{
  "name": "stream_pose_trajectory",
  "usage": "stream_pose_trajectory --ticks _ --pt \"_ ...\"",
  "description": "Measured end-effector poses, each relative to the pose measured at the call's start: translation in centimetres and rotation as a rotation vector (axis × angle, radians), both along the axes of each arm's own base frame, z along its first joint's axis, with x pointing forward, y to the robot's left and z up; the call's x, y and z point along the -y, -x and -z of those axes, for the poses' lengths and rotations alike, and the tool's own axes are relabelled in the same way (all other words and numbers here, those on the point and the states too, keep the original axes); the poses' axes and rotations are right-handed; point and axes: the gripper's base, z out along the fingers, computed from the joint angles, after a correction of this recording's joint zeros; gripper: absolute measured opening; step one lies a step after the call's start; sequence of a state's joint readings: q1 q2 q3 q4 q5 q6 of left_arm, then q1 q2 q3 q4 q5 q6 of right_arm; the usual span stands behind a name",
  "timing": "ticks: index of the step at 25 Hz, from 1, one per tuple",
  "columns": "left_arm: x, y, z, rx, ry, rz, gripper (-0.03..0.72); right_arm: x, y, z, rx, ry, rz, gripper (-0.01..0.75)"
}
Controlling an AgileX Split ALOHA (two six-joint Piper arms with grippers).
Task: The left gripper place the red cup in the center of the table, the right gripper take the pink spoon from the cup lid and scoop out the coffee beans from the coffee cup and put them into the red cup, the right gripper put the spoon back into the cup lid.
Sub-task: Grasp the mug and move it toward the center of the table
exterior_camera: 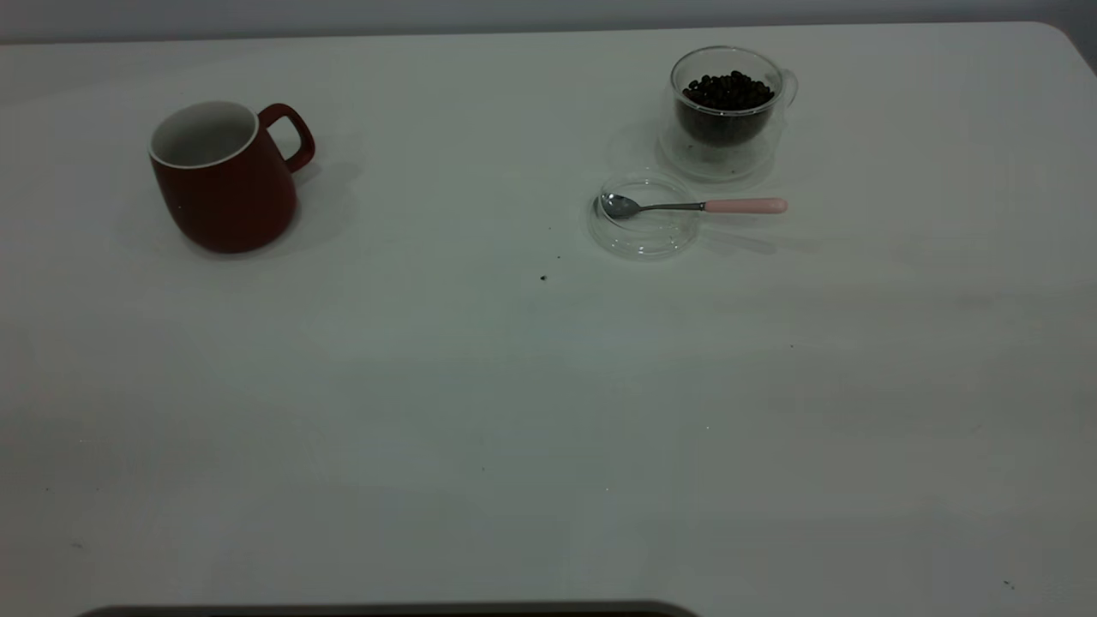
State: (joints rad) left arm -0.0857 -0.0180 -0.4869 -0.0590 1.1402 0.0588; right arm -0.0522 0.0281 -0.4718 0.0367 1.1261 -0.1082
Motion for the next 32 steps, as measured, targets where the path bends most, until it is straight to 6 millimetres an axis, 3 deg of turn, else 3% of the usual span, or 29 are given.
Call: stream_pose_trajectory --ticks 26,28,32 --pt "0.0 0.0 0.0 -0.004 0.000 0.000 0.588 0.0 0.0 0.0 0.000 0.000 0.000 0.591" --pt "0.0 -0.6 -0.4 -0.031 -0.001 -0.002 0.588 0.0 0.0 0.0 0.000 -0.001 0.001 0.591" --pt "0.2 -2.8 -3.3 -0.090 -0.004 -0.004 0.588 0.0 0.0 0.0 0.000 -0.001 0.001 0.591"
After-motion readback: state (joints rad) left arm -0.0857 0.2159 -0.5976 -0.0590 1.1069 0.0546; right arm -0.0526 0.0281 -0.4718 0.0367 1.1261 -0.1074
